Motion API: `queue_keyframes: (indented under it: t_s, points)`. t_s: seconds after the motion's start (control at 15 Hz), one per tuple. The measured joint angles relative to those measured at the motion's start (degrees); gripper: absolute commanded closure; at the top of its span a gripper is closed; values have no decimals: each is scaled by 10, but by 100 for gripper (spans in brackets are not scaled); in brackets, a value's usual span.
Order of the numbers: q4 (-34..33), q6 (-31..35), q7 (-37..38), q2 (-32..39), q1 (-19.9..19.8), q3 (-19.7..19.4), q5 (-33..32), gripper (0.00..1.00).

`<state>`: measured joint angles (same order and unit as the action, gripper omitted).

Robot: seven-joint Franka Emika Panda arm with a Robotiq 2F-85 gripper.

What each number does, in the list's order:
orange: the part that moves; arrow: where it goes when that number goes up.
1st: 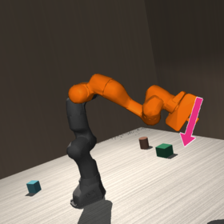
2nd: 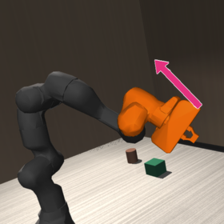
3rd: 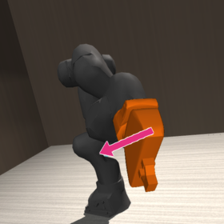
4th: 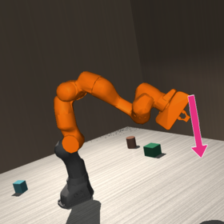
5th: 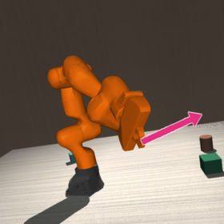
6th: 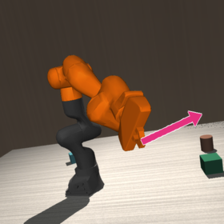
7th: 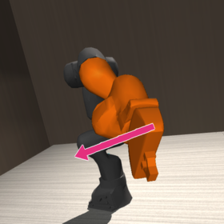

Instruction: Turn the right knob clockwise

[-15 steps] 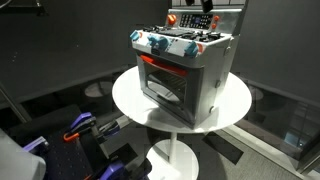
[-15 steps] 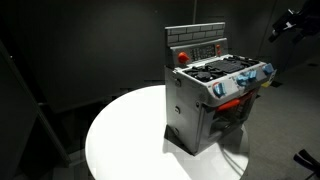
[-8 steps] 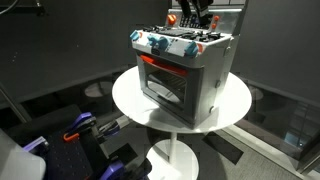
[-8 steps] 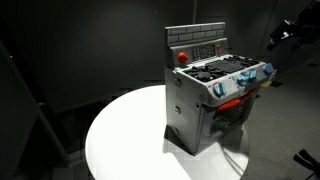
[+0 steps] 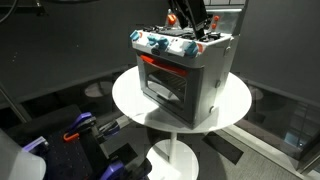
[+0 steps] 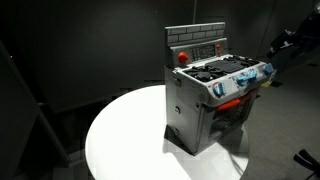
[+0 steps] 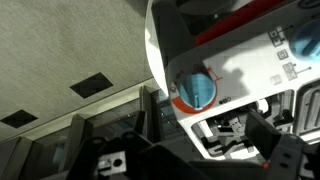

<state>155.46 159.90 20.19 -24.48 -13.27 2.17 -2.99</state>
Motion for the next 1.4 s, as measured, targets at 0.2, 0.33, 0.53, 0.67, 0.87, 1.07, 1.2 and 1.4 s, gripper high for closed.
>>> queue_keyframes:
  t_s: [0.2,0.33,0.53,0.67,0.87,1.07,1.2,1.4]
  points:
    - [12,29,0,5,-4,4,0,0]
    - [17,44,0,10,-8,8,0,0]
    - [19,58,0,21,-18,18,0,0]
    - [19,62,0,28,-22,23,0,0]
    - [19,66,0,34,-25,27,0,0]
    - [19,66,0,38,-25,28,0,1]
    - [19,66,0,39,-25,28,0,8]
    - [19,66,0,39,-25,28,0,16]
